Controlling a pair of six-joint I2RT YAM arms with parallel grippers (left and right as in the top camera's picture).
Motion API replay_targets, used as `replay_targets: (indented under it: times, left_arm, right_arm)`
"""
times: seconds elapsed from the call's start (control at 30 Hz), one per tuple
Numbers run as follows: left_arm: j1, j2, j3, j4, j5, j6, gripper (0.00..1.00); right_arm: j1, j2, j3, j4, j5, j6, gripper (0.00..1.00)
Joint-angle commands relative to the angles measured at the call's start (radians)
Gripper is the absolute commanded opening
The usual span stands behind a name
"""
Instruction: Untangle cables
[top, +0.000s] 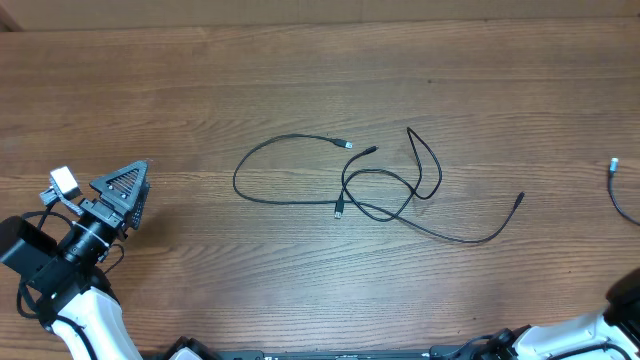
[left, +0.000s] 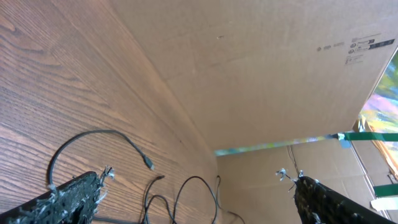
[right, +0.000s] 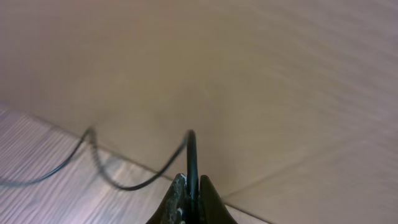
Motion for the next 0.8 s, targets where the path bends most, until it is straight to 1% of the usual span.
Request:
replay_targets:
  times: [0.0, 0.03, 0.1, 0.27, 0.3, 0.43, 0.53, 0.67, 0.77]
  left_arm:
    - [0.003, -0.005, 0.017, 0.002, 0.015, 0.023, 1.0]
    - [0.003, -0.005, 0.017, 0.002, 0.015, 0.023, 1.0]
    - [0.003, -0.005, 0.017, 0.002, 0.015, 0.023, 0.99]
    - [0.003, -0.005, 0.017, 0.002, 0.015, 0.023, 1.0]
    - [0.003, -0.005, 0.017, 0.002, 0.015, 0.023, 1.0]
    - [0.003, -0.005, 0.017, 0.002, 0.015, 0.023, 1.0]
    - [0.003, -0.005, 0.017, 0.002, 0.015, 0.023, 1.0]
    - [0.003, -0.005, 0.017, 0.002, 0.015, 0.023, 1.0]
    - [0.003, -0.005, 0.017, 0.002, 0.015, 0.023, 1.0]
  right_arm:
    - [-0.068, -0.026, 0.008, 0.019, -0.098, 0.062, 0.04]
    - [-0.09, -0.026, 0.008, 0.019, -0.088, 0.084, 0.04]
    - [-0.14, -0.028, 0.008, 0.01, -0.049, 0.185, 0.04]
    - [-0.278, -0.028, 0.008, -0.05, -0.05, 0.498, 0.04]
    - [-0.305, -0.028, 0.008, -0.059, -0.072, 0.538, 0.04]
    - [-0.406, -0.028, 0.008, -0.072, -0.29, 0.556, 0.04]
    - [-0.443, -0.028, 0.008, -0.067, -0.44, 0.555, 0.04]
    - [-0.417, -0.027, 0.008, -0.063, -0.454, 0.546, 0.04]
    - [-0.354, -0.026, 0.008, -0.057, -0.438, 0.496, 0.04]
